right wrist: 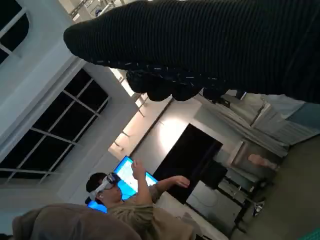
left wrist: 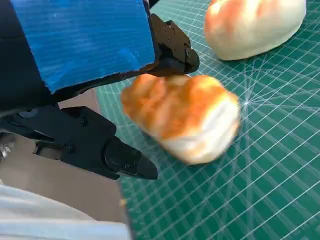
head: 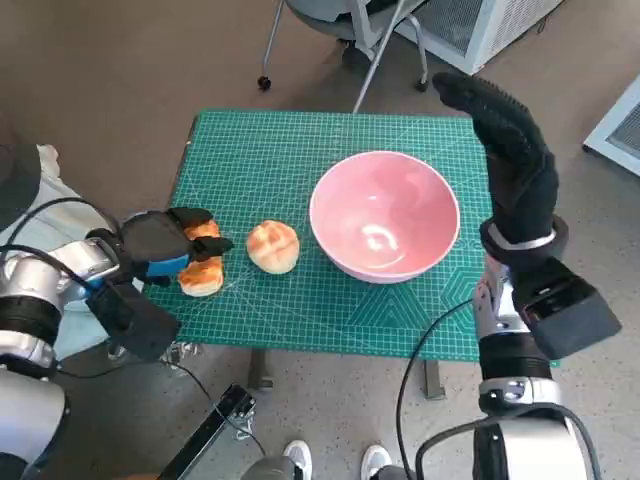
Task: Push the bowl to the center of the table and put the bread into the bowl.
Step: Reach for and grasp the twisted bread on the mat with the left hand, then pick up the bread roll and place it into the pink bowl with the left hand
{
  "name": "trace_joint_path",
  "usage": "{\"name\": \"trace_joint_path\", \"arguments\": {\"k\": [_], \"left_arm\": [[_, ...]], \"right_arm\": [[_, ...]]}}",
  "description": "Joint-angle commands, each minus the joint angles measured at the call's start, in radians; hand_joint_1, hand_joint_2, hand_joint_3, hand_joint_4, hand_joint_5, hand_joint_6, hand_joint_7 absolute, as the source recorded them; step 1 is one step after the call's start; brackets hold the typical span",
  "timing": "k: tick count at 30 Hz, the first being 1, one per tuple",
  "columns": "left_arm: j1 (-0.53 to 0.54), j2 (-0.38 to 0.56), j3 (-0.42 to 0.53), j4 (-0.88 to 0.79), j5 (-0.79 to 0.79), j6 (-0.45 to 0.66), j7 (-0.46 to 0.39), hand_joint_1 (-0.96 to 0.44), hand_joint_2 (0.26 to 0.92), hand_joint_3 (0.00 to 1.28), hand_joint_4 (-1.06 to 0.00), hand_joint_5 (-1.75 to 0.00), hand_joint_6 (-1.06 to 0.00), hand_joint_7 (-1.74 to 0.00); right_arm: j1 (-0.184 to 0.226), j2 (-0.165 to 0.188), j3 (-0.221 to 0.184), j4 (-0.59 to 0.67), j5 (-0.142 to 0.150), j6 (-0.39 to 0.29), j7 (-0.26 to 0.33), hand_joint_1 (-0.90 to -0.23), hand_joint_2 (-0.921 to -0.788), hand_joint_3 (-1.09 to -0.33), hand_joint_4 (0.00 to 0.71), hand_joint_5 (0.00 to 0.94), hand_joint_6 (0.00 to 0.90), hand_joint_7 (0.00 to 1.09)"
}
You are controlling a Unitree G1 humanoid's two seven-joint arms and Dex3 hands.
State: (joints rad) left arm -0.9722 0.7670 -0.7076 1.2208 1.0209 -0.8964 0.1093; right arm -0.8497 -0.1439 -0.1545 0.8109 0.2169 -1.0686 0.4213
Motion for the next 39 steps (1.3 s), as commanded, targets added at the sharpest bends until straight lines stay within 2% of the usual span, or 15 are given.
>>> {"name": "trace_joint_path", "arguments": {"k": [1,3,6,7,8,10,11,13,16,18,21,26,29,35,39], "left_arm": [[0.055,-0.033,-0.007,0.025,-0.034,-0.042,-0.050,-0.03,0.852,0.03,-0.46,-0.03,-0.50,-0.04],[0.061,-0.038,-0.006,0.030,-0.050,-0.053,-0.053,-0.02,0.877,0.03,-0.51,-0.04,-0.53,-0.05],[0.068,-0.042,-0.007,0.035,-0.064,-0.064,-0.037,-0.02,0.910,0.09,-0.67,-0.07,-0.64,-0.08],[0.069,-0.042,-0.010,0.034,-0.062,-0.067,-0.020,-0.02,0.912,0.10,-0.69,-0.08,-0.66,-0.09],[0.071,-0.041,-0.012,0.033,-0.061,-0.068,-0.008,-0.01,0.915,0.13,-0.65,-0.50,-0.59,-0.55],[0.071,-0.037,-0.023,0.030,-0.048,-0.070,0.034,-0.01,0.918,0.16,-0.61,-0.88,-0.52,-0.93],[0.070,-0.034,-0.032,0.027,-0.037,-0.070,0.063,0.00,0.919,0.17,-0.61,-1.02,-0.51,-1.07],[0.066,-0.028,-0.045,0.026,-0.023,-0.073,0.106,0.00,0.920,0.14,-0.62,-1.14,-0.54,-1.11],[0.056,-0.021,-0.056,0.032,-0.015,-0.074,0.148,0.00,0.920,0.09,-0.63,-1.26,-0.66,-1.03],[0.049,-0.018,-0.052,0.040,-0.022,-0.073,0.151,0.00,0.920,0.07,-0.63,-1.29,-0.70,-0.99],[0.037,-0.010,0.000,0.057,-0.093,-0.072,0.088,0.00,0.919,0.05,-0.61,-1.32,-0.76,-0.93],[0.025,0.006,0.095,0.053,-0.220,-0.080,-0.028,0.00,0.920,0.05,-0.62,-1.29,-0.75,-0.99],[0.009,0.031,0.181,0.031,-0.319,-0.098,-0.072,0.00,0.920,0.05,-0.62,-1.32,-0.76,-0.94],[-0.018,0.053,0.334,-0.001,-0.475,-0.139,-0.097,0.00,0.914,0.03,-0.66,-1.13,-0.76,-1.09],[-0.048,0.055,0.413,-0.027,-0.554,-0.146,-0.117,0.00,0.912,0.03,-0.67,-1.08,-0.77,-1.11]], "right_arm": [[0.025,0.005,0.001,0.001,0.002,0.012,-0.008,-0.520,-0.921,-0.675,0.343,0.010,0.067,0.82],[0.027,0.006,0.001,0.002,0.002,0.014,-0.009,-0.519,-0.921,-0.676,0.343,0.010,0.070,0.82],[0.029,0.008,0.001,0.003,-0.001,0.013,-0.014,-0.519,-0.921,-0.675,0.344,0.010,0.073,0.82],[0.032,0.008,0.001,0.002,-0.001,0.013,-0.015,-0.519,-0.921,-0.675,0.344,0.010,0.074,0.82],[0.033,0.008,0.002,0.002,-0.002,0.012,-0.016,-0.519,-0.921,-0.674,0.344,0.010,0.075,0.82],[0.036,0.010,0.002,-0.001,0.001,0.014,-0.015,-0.521,-0.921,-0.673,0.344,0.009,0.077,0.82],[0.038,0.011,0.003,-0.002,0.005,0.017,-0.013,-0.523,-0.921,-0.672,0.345,0.009,0.078,0.82],[0.040,0.012,0.004,-0.005,0.010,0.020,-0.009,-0.527,-0.921,-0.669,0.345,0.009,0.081,0.82],[0.044,0.013,0.005,-0.010,0.012,0.021,-0.008,-0.530,-0.921,-0.667,0.345,0.009,0.082,0.82],[0.046,0.013,0.005,-0.011,0.013,0.020,-0.006,-0.530,-0.921,-0.666,0.345,0.008,0.080,0.82],[0.050,0.012,0.004,-0.005,0.026,0.017,0.005,-0.532,-0.921,-0.664,0.346,0.008,0.071,0.82],[0.051,0.009,0.001,0.001,0.034,0.010,0.012,-0.535,-0.921,-0.660,0.347,0.008,0.059,0.82],[0.050,0.006,-0.003,0.007,0.038,0.008,0.015,-0.536,-0.921,-0.658,0.348,0.008,0.058,0.82],[0.049,0.002,-0.009,0.016,0.036,-0.003,0.015,-0.535,-0.921,-0.656,0.347,0.007,0.060,0.82],[0.047,0.002,-0.010,0.022,0.035,-0.011,0.013,-0.530,-0.921,-0.654,0.346,0.005,0.059,0.83]]}}
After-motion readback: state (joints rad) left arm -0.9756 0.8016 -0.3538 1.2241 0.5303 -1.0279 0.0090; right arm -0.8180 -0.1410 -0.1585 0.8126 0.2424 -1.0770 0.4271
